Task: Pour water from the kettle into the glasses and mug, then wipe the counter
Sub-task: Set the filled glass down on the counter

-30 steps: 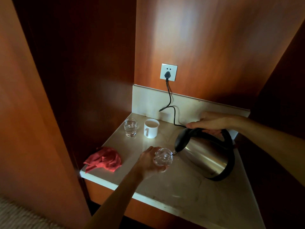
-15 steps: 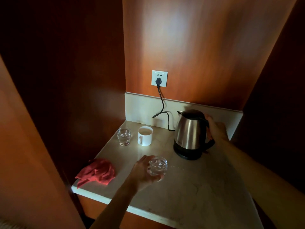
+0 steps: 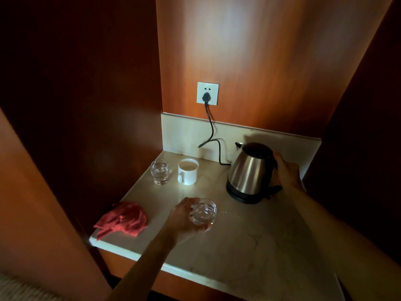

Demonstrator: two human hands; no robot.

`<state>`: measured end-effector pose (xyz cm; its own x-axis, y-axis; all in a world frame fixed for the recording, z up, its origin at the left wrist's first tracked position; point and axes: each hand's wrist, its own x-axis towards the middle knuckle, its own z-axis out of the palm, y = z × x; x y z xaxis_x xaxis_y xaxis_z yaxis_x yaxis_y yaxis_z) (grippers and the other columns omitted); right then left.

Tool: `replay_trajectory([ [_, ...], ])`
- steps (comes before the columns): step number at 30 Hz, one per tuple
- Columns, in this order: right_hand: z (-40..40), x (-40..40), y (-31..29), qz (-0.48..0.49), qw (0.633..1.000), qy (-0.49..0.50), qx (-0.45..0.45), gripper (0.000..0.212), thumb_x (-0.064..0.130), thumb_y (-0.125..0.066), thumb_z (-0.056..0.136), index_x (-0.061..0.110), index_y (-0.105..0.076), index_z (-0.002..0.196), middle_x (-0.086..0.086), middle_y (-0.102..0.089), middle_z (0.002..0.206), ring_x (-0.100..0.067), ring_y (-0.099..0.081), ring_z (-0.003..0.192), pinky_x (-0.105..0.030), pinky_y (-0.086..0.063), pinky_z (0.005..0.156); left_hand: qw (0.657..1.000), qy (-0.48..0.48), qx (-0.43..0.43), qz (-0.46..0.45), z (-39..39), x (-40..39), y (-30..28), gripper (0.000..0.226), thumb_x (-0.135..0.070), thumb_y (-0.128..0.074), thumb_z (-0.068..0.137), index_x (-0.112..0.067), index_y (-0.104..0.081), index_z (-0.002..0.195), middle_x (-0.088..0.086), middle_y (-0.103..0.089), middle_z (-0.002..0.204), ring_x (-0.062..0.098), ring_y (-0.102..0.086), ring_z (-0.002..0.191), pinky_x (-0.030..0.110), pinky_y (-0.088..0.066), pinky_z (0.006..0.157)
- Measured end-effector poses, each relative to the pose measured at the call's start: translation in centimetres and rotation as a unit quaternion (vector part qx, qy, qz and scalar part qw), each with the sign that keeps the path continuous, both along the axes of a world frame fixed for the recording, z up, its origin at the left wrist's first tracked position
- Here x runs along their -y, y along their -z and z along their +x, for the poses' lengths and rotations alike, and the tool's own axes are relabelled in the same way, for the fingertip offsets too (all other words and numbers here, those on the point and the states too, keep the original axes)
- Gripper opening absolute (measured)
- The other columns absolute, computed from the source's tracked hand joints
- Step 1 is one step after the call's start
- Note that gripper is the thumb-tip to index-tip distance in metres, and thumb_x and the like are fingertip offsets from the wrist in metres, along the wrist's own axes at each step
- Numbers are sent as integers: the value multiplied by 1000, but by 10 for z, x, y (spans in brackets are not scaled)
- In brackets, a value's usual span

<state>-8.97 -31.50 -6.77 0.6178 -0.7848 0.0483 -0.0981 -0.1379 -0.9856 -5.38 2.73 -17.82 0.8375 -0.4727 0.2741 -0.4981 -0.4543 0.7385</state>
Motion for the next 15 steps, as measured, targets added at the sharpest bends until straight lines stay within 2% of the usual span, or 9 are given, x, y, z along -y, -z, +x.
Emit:
replay_trajectory([
  [3, 6, 6, 0, -7, 1000, 5, 9, 52, 57, -70, 89, 13, -63, 63, -4, -60, 61, -18, -56, 55, -29, -42, 53, 1000, -1, -9, 4, 0, 0, -1, 86, -60, -92, 45, -39, -56, 120, -21, -66, 108, -3, -70, 88, 25, -61, 79],
  [7, 4, 7, 9, -20, 1000, -11, 5, 56, 61, -68, 88, 15, -57, 58, -1, -52, 50, -13, -50, 42, -24, -37, 41, 1000, -4, -17, 15, 1, 1, -3, 86, -63, -91, 43, -43, -54, 118, -22, -66, 108, -6, -69, 87, 16, -59, 74],
  [9, -1, 9, 14, -19, 1000, -9, 13, 56, 63, -68, 87, 16, -58, 57, 4, -53, 46, -10, -51, 39, -22, -37, 39, 1000, -6, -18, 14, 0, 1, -6, 85, -63, -91, 41, -45, -54, 116, -22, -66, 106, -6, -69, 86, 16, -59, 74],
  [13, 0, 17, 11, -15, 999, 22, 23, 56, 63, -68, 86, 17, -61, 55, 0, -59, 54, -20, -57, 57, -32, -44, 57, 1000, -7, -21, 8, -4, 3, -10, 82, -58, -92, 43, -52, -51, 113, -20, -68, 105, -3, -70, 86, 26, -61, 79],
  [15, 0, 16, 12, -3, 999, 29, 31, 56, 68, -68, 80, 21, -64, 50, 6, -61, 51, -18, -58, 58, -31, -44, 58, 1000, -7, -20, 11, -6, 3, -11, 83, -58, -92, 44, -51, -50, 116, -18, -69, 106, -1, -70, 87, 28, -61, 80],
])
